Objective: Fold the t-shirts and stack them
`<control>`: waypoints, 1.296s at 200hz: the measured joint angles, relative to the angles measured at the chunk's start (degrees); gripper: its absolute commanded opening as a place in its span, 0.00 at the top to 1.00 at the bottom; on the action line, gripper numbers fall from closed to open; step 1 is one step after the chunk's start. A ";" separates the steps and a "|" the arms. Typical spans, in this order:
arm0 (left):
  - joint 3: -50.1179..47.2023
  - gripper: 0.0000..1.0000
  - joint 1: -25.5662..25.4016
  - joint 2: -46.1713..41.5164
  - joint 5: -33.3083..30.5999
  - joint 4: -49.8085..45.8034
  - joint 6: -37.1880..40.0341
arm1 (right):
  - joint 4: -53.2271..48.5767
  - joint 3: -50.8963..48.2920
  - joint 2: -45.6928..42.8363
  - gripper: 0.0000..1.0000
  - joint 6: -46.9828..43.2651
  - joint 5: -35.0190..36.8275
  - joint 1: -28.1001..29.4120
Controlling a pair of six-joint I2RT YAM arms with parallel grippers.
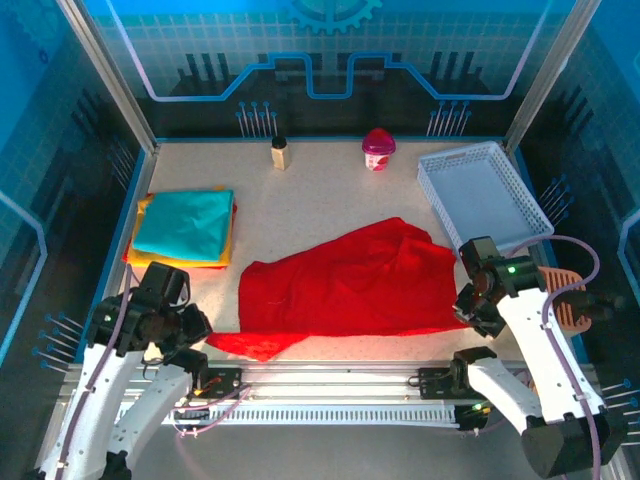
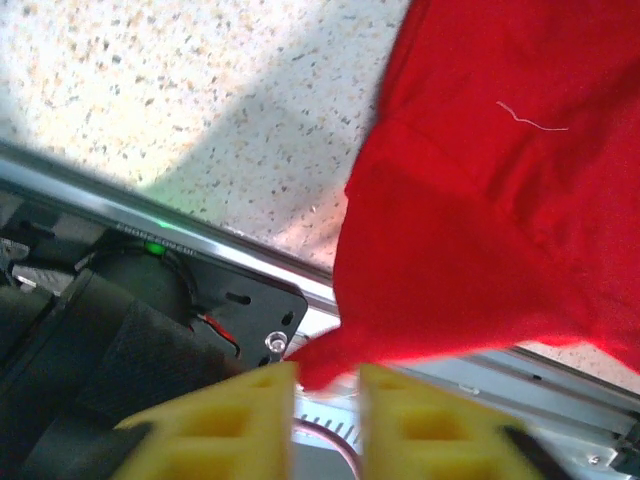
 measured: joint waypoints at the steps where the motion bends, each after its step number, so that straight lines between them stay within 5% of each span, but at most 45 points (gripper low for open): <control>1: 0.00 0.60 0.00 0.00 0.00 0.00 -0.13 | 0.02 0.00 -0.02 0.47 -0.17 -0.02 0.00; 18: 0.00 0.49 0.00 0.39 0.04 -0.26 0.17 | 0.44 -0.04 -0.04 0.36 -0.81 0.00 0.15; 32: 0.02 0.47 0.00 1.01 -0.02 -0.22 0.52 | 1.75 -0.90 -0.04 0.34 -1.60 -0.24 0.20; 44: 0.04 0.45 0.00 1.81 -0.15 0.00 1.07 | 2.89 -1.53 0.15 0.22 -2.73 -0.66 0.22; 120: 2.14 0.43 0.00 22.75 1.46 22.12 9.46 | 27.45 -1.75 6.78 0.18 -18.16 -11.96 0.31; 179: 6.51 0.42 0.02 41.86 4.85 41.44 12.76 | 40.44 9.31 27.58 0.07 -29.75 -13.79 3.80; 259: 24.81 0.49 -2.78 70.01 4.13 48.11 18.18 | 44.44 24.55 51.87 0.01 -36.26 -11.19 5.38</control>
